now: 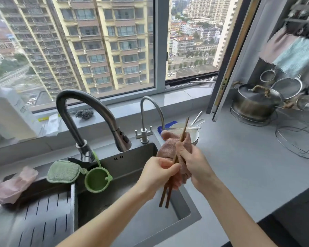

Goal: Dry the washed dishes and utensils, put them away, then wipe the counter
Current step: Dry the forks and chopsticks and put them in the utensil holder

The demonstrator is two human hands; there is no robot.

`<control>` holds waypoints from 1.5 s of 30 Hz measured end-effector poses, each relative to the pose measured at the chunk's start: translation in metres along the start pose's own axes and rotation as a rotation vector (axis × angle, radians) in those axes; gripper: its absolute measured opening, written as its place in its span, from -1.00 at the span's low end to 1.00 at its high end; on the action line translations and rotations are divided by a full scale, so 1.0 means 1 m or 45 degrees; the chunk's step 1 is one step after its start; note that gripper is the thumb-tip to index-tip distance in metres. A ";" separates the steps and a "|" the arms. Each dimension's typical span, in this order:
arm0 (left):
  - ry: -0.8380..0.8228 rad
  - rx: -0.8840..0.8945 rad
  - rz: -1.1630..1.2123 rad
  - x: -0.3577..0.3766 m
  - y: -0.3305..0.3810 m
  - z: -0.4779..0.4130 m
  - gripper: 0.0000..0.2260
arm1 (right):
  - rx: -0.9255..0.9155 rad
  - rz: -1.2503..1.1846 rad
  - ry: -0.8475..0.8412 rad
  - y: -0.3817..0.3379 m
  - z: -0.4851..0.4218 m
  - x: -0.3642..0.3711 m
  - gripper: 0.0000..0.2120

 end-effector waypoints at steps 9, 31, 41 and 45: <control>0.395 0.277 -0.658 -0.063 0.068 0.029 -0.74 | -0.251 0.233 -0.462 -0.029 -0.008 0.022 -0.88; 0.948 0.463 0.480 -0.202 0.078 0.093 -0.82 | -0.010 0.406 -1.411 -0.006 0.007 0.162 -0.61; 1.007 0.475 0.645 -0.310 0.083 0.147 -0.84 | -0.093 0.552 -1.423 -0.007 0.030 0.273 -0.70; 1.345 0.614 0.580 -0.403 0.100 0.203 -0.81 | -0.426 1.054 -1.201 -0.019 0.019 0.315 -0.87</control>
Point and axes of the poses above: each hand's wrist, its own z-axis away from the middle knuckle, its own x-axis out of the palm, y = z × x, the point moved 8 cm from there along -z, towards the middle knuckle, and after that the axes turned 8 degrees about z, right-handed, at the moved point
